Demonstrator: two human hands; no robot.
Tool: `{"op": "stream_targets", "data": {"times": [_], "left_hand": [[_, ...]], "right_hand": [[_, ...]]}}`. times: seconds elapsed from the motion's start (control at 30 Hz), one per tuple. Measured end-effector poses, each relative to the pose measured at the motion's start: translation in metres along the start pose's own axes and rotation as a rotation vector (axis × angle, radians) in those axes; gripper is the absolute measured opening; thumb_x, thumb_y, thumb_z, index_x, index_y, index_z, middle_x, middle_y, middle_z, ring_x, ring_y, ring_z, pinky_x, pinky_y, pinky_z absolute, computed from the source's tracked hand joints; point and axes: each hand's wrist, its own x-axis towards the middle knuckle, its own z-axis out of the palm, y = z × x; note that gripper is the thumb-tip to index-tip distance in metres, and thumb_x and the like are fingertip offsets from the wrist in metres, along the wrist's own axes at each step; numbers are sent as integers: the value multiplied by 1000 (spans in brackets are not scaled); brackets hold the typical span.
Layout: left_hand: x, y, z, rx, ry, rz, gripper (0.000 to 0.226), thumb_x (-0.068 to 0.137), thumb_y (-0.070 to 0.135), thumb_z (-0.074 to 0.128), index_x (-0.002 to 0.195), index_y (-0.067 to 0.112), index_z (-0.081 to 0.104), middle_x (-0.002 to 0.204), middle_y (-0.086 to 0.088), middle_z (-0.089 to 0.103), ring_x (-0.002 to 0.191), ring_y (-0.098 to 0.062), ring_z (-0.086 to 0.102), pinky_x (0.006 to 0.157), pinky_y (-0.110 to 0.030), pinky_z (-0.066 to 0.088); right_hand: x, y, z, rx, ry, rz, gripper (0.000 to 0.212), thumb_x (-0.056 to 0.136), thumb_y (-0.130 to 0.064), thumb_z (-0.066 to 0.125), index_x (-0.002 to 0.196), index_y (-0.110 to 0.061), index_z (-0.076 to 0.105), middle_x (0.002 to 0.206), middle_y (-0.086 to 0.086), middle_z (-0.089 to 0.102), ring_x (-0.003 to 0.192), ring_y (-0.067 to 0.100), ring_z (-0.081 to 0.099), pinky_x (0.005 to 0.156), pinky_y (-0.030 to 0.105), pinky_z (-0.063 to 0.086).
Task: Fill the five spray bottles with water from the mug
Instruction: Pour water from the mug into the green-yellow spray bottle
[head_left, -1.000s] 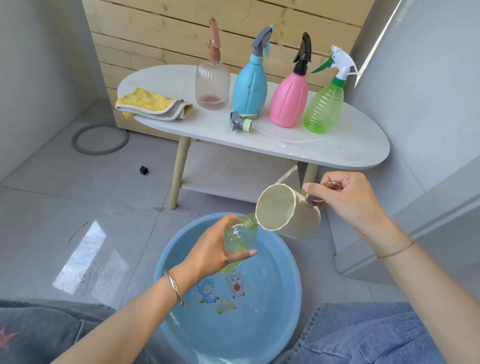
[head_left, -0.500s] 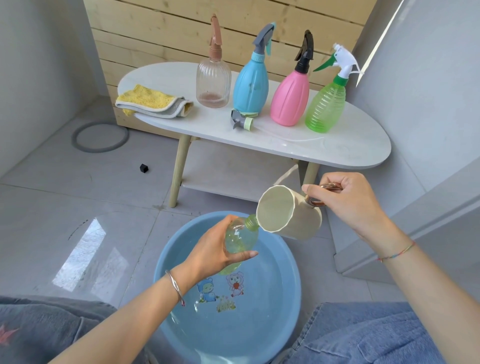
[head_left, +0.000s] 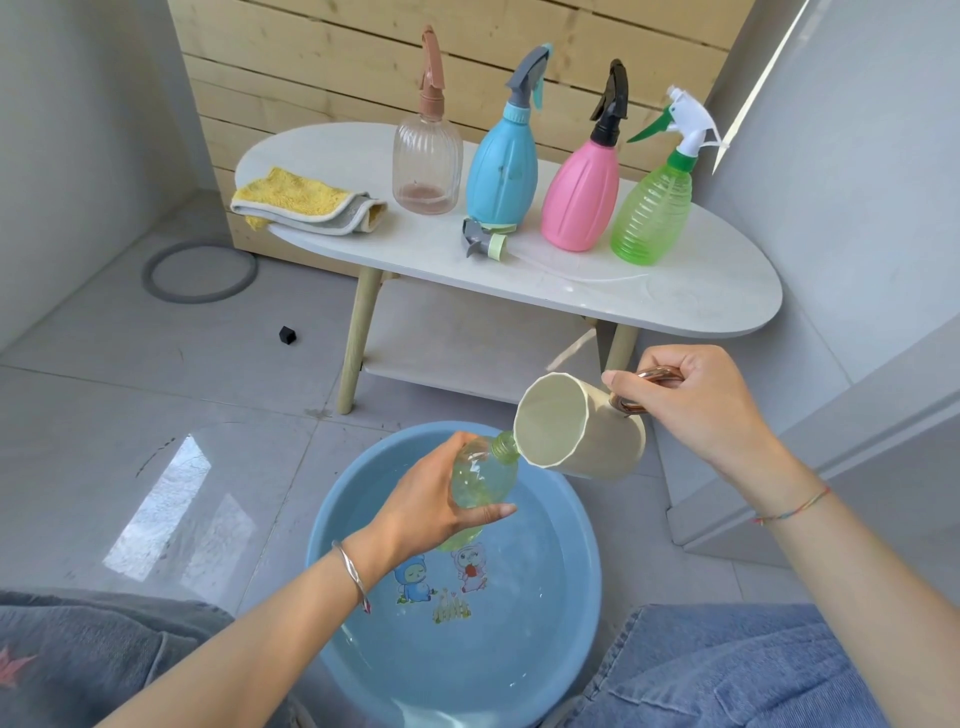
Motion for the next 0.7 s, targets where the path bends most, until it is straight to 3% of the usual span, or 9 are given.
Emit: {"op": "stream_targets", "data": {"times": [0.2, 0.3, 0.57, 0.7], "left_hand": [[0, -1, 0, 12, -5, -6, 69, 65, 69, 75, 120, 35, 51, 115, 24, 61, 109, -1, 57, 95, -30, 49], [0, -1, 1, 12, -9, -11, 70, 64, 70, 75, 120, 36, 51, 115, 25, 60, 109, 1, 57, 95, -30, 49], [-1, -2, 1, 32, -13, -23, 69, 64, 70, 75, 120, 38, 50, 116, 25, 60, 110, 2, 56, 96, -28, 48], [-1, -2, 1, 29, -19, -30, 76, 61, 76, 72, 122, 36, 50, 117, 23, 60, 110, 0, 56, 96, -30, 49]], "right_hand": [[-1, -2, 1, -33, -10, -13, 48, 78, -19, 74, 44, -15, 40, 41, -8, 36, 48, 10, 30, 48, 20, 26], [0, -1, 1, -32, -12, -10, 46, 78, -20, 74, 44, -13, 43, 48, 3, 45, 53, 15, 38, 53, 26, 29], [-2, -3, 3, -78, -35, -38, 44, 78, -21, 74, 55, 4, 46, 53, 13, 44, 51, 13, 29, 48, 23, 24], [-2, -4, 3, -82, -32, -43, 45, 78, -22, 74, 58, 8, 47, 61, 29, 49, 53, 15, 31, 52, 27, 26]]}}
